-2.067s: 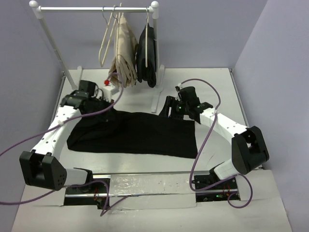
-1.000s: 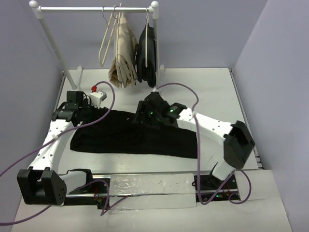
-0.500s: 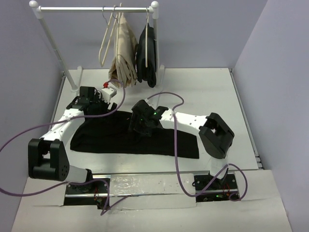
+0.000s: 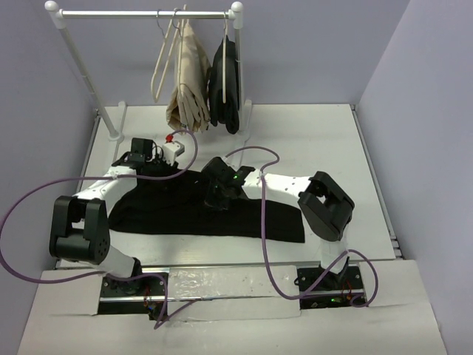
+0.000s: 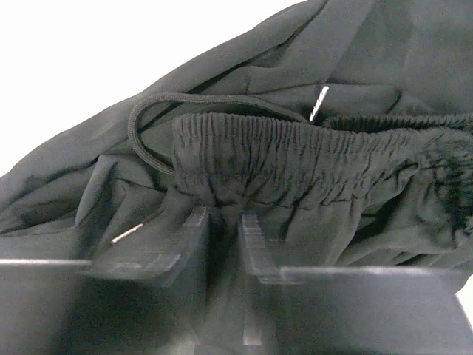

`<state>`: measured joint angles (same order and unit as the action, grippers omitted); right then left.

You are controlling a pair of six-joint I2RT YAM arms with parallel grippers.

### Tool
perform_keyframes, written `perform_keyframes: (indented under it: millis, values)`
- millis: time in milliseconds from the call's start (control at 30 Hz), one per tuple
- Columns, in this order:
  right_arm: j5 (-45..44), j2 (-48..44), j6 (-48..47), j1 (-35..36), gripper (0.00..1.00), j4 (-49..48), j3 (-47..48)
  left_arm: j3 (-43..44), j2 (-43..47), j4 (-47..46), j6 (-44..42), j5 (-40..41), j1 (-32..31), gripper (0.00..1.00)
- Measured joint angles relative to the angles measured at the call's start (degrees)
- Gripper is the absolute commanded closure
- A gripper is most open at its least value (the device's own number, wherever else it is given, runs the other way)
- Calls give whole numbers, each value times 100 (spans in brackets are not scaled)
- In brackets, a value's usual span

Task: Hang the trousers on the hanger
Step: Fold the trousers at the center of the board.

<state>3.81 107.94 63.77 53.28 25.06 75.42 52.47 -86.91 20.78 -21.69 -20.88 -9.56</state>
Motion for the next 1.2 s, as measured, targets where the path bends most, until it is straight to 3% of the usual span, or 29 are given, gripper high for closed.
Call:
perform_keyframes:
  millis: [33,67,100,467,667,867,1200]
  values:
    - [-20,0,4,0,91,2,0,0,0,2,9,-11,0,81]
    - [-39,0,2,-2,97,-2,0,4,2,4,31,-37,0,95]
    - [-57,0,-24,-2,99,-4,0,9,2,7,61,-63,0,100]
    - [-142,-192,-629,-109,100,15,0,343,562,520,111,-573,-4,100]
    - [-127,-1040,-1290,-431,100,-15,-166,739,1200,1049,111,-1172,-4,100]
    - [-122,-2039,-1980,-791,100,28,-509,1327,1263,1478,258,-1670,-52,100]
    - [153,-3248,-2404,-1141,100,339,-914,2594,1126,1805,1093,-1414,-1045,100]
